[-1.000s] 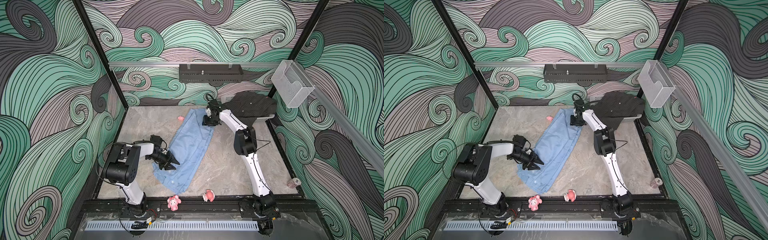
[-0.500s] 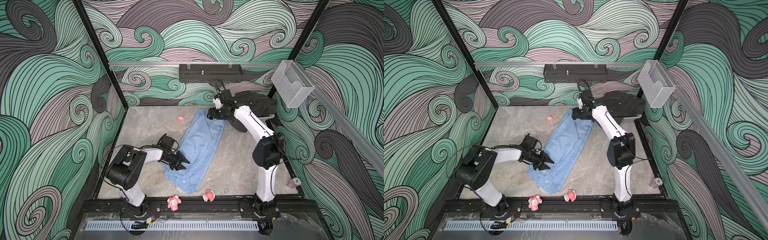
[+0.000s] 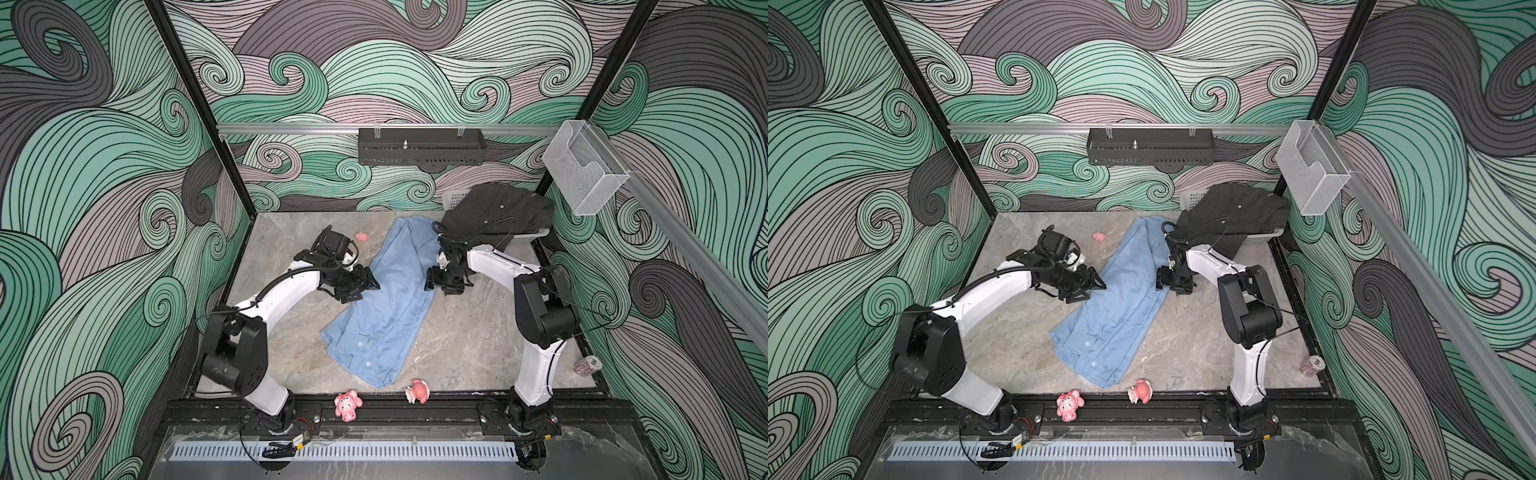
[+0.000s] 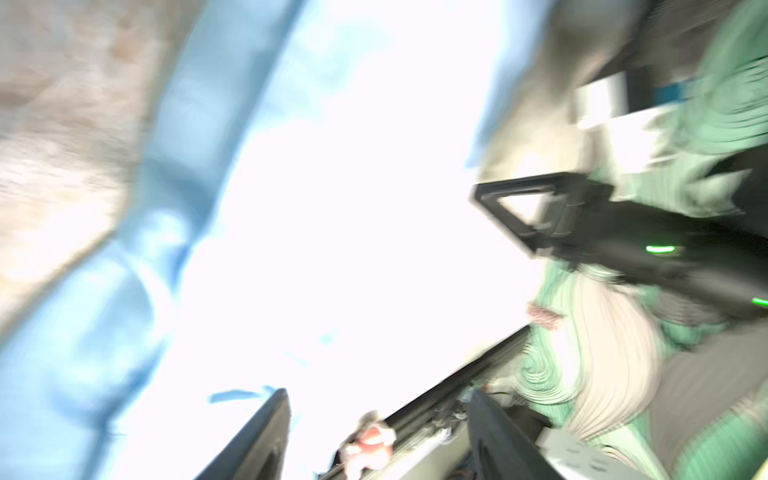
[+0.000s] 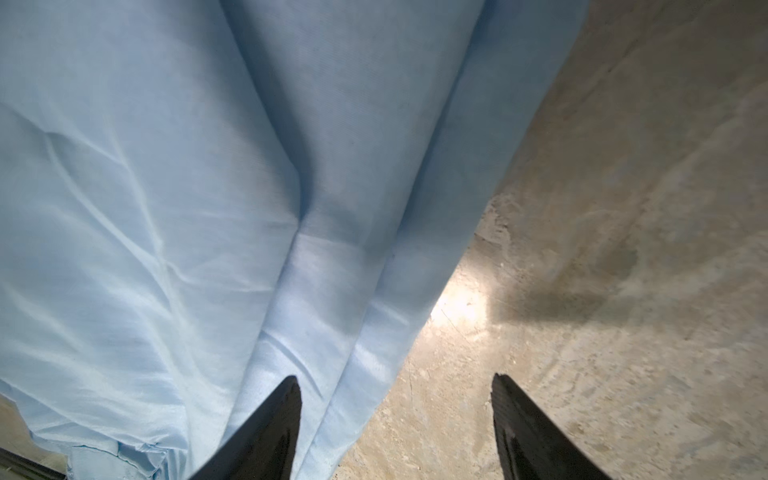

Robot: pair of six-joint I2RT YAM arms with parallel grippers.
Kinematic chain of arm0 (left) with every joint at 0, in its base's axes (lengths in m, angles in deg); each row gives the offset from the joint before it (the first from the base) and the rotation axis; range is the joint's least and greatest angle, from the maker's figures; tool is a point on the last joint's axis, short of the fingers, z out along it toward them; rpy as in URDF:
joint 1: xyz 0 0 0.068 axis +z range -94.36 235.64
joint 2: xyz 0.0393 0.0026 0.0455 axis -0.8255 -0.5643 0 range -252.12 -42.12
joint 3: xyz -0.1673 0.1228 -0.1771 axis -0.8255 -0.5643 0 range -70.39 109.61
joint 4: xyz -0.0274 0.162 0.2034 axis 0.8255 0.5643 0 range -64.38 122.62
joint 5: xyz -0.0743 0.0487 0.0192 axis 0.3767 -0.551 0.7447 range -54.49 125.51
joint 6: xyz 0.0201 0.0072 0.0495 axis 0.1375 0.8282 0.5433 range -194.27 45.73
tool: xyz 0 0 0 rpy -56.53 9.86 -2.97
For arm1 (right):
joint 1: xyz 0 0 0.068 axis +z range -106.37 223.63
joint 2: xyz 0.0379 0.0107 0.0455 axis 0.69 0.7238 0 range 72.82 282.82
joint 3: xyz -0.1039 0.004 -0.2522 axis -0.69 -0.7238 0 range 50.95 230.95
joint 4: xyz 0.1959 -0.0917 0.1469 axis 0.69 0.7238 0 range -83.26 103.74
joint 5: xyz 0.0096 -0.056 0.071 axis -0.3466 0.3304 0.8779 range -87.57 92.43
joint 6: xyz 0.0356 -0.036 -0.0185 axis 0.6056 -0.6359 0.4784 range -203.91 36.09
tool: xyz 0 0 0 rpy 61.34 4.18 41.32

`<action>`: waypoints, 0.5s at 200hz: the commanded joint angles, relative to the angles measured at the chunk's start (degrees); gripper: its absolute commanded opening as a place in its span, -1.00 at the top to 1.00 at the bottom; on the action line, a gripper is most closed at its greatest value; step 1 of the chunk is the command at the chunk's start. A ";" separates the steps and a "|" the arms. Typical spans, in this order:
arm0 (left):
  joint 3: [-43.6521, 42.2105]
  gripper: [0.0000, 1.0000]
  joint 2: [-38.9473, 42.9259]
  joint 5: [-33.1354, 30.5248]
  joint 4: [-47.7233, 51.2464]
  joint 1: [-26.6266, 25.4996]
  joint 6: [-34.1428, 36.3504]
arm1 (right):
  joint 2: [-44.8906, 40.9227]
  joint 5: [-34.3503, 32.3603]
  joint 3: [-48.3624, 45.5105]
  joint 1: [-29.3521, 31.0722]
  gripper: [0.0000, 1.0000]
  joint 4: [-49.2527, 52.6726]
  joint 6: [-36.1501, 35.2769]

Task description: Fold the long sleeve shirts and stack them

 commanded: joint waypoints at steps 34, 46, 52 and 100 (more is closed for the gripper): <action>-0.50 -0.63 -8.91 -7.83 12.82 1.41 12.38 | 7.81 2.03 4.92 -0.31 -0.47 -2.30 -0.26; -1.30 -0.63 -8.79 -8.29 13.01 1.65 12.93 | 9.48 2.67 6.69 -0.32 -0.45 -2.30 -1.19; -1.76 -0.63 -8.80 -8.09 13.17 1.78 13.06 | 10.41 3.13 7.93 -0.32 -0.44 -2.27 -1.65; -11.34 -0.52 -8.21 2.25 4.80 1.93 6.76 | 19.10 6.21 21.36 -0.25 -0.35 0.12 -6.37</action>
